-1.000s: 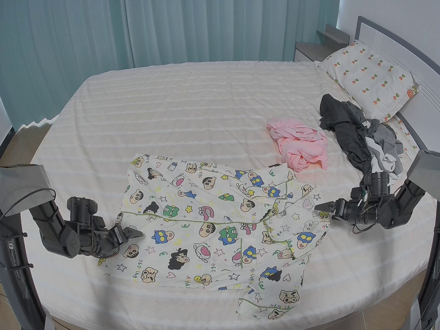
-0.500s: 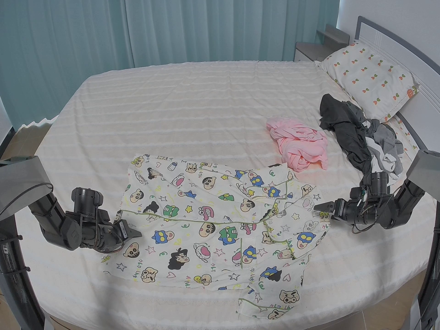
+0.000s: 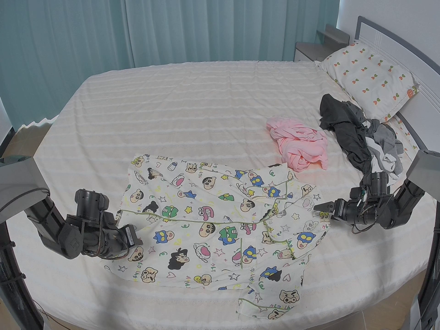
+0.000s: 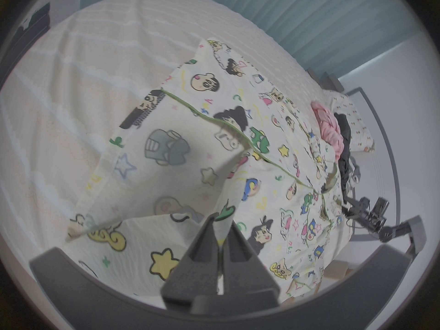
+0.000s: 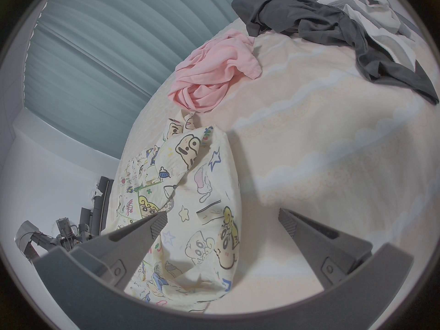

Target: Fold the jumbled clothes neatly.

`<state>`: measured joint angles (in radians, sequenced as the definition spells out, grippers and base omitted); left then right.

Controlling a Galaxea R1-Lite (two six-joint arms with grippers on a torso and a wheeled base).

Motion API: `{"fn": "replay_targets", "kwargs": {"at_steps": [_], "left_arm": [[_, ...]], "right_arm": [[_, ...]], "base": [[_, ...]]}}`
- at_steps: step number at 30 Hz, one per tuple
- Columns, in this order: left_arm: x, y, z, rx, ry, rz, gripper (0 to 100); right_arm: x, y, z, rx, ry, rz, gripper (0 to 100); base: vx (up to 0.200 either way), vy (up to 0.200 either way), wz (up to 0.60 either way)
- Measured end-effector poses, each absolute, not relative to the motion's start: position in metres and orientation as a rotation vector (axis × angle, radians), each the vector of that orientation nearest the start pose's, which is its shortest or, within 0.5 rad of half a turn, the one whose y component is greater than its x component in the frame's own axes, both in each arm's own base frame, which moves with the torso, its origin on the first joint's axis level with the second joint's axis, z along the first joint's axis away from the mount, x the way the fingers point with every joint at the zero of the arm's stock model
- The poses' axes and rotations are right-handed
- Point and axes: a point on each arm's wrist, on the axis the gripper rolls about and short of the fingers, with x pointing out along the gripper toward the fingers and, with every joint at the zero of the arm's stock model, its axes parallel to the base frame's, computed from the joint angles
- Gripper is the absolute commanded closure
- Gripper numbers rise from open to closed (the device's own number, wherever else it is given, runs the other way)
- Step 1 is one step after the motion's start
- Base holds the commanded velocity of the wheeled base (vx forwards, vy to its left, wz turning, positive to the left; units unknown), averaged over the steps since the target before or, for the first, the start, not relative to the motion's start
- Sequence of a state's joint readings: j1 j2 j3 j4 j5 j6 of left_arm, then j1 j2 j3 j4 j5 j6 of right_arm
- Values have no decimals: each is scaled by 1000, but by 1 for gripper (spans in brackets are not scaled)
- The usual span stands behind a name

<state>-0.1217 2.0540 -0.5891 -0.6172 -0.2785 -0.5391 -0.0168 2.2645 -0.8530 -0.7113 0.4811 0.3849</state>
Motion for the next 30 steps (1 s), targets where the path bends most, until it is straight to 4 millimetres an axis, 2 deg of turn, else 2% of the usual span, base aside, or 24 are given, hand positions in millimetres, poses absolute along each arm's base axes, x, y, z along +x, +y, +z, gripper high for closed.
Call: {"fn": "replay_targets", "kwargs": {"at_steps": [6,10,11,16,22,26,30], "left_arm": [[281,-77,28,-447,909,-138,100],[271,-103,23,-363,899,-135,100],[269,-109,19,-342,898,-134,0],[258,-133,-1,-262,933,-135,0],[246,-139,-18,-233,985,-138,0],[239,-137,-17,-246,956,-155,0],[233,-134,-5,-313,879,-173,0]], "right_arm": [[371,4,6,537,766,308,0],[371,4,6,535,765,303,0],[371,4,6,534,765,302,0],[371,4,6,533,765,300,0],[371,5,6,533,764,301,0],[371,4,6,533,764,300,0],[371,4,6,533,764,300,0]], "base": [[0,0,0],[0,0,0],[0,0,0],[0,0,0],[0,0,0],[0,0,0],[0,0,0]]}}
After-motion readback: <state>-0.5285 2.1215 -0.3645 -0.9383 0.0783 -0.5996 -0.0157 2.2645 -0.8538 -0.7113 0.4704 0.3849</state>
